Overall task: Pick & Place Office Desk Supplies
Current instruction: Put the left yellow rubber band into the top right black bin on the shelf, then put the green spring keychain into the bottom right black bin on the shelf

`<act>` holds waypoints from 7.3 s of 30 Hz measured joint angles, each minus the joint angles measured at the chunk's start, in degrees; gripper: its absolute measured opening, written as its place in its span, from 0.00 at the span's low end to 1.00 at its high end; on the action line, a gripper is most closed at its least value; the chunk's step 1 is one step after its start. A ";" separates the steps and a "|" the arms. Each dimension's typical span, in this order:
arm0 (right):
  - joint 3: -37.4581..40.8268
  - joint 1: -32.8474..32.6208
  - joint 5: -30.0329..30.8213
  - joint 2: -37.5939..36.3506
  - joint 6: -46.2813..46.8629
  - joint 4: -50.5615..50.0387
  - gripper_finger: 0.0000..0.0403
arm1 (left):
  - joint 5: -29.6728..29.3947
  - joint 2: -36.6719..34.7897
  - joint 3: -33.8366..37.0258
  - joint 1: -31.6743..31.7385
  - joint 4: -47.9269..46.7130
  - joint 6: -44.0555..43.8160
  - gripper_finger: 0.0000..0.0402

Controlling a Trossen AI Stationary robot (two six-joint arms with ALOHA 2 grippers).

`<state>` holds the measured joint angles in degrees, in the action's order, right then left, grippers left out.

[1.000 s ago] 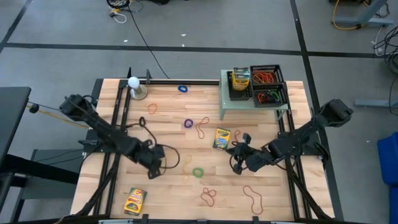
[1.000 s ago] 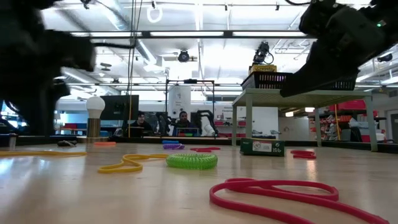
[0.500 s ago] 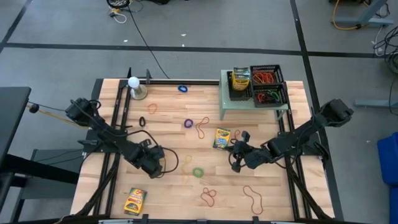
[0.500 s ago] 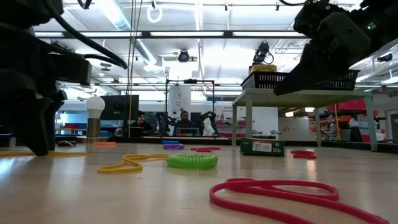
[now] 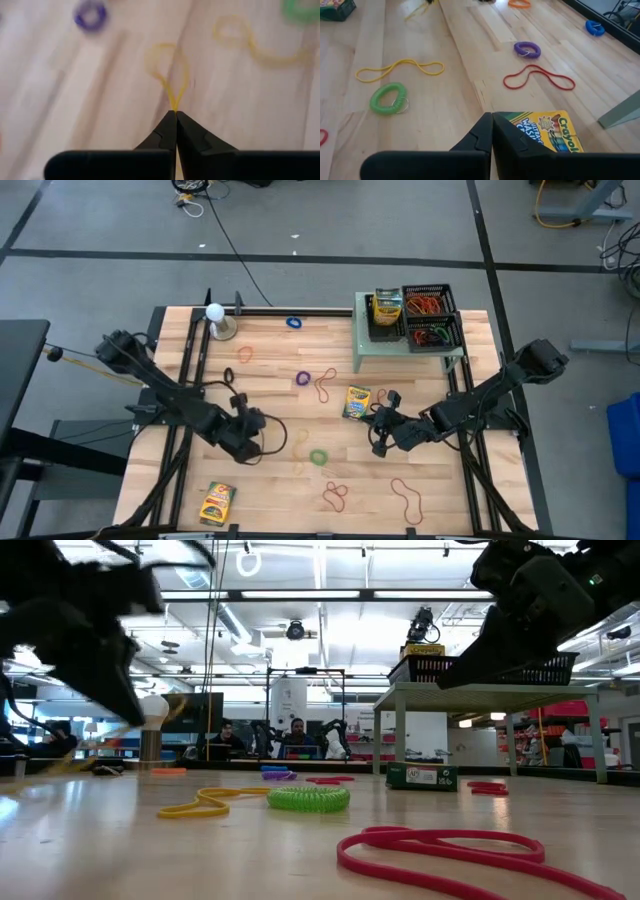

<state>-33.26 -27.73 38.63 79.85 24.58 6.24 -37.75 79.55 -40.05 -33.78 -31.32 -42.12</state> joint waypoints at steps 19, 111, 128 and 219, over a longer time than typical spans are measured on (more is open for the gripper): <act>-0.04 3.01 -1.20 0.00 0.02 4.76 0.03 | -1.89 0.72 25.72 14.88 87.22 34.15 0.01; -40.73 26.82 13.87 -18.79 -15.19 -58.95 0.03 | 14.20 -0.81 39.76 31.51 114.88 43.46 0.26; -26.87 76.79 -15.82 -17.34 -53.82 -39.19 0.02 | 14.23 -0.81 39.78 31.51 115.01 43.45 0.26; -30.03 6.62 -1.53 -3.34 21.98 -51.71 0.02 | 14.23 -0.76 39.80 31.53 114.98 43.45 0.26</act>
<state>-63.29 -21.10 37.10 76.52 46.56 -45.47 -23.53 78.78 -0.25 -2.25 83.66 1.32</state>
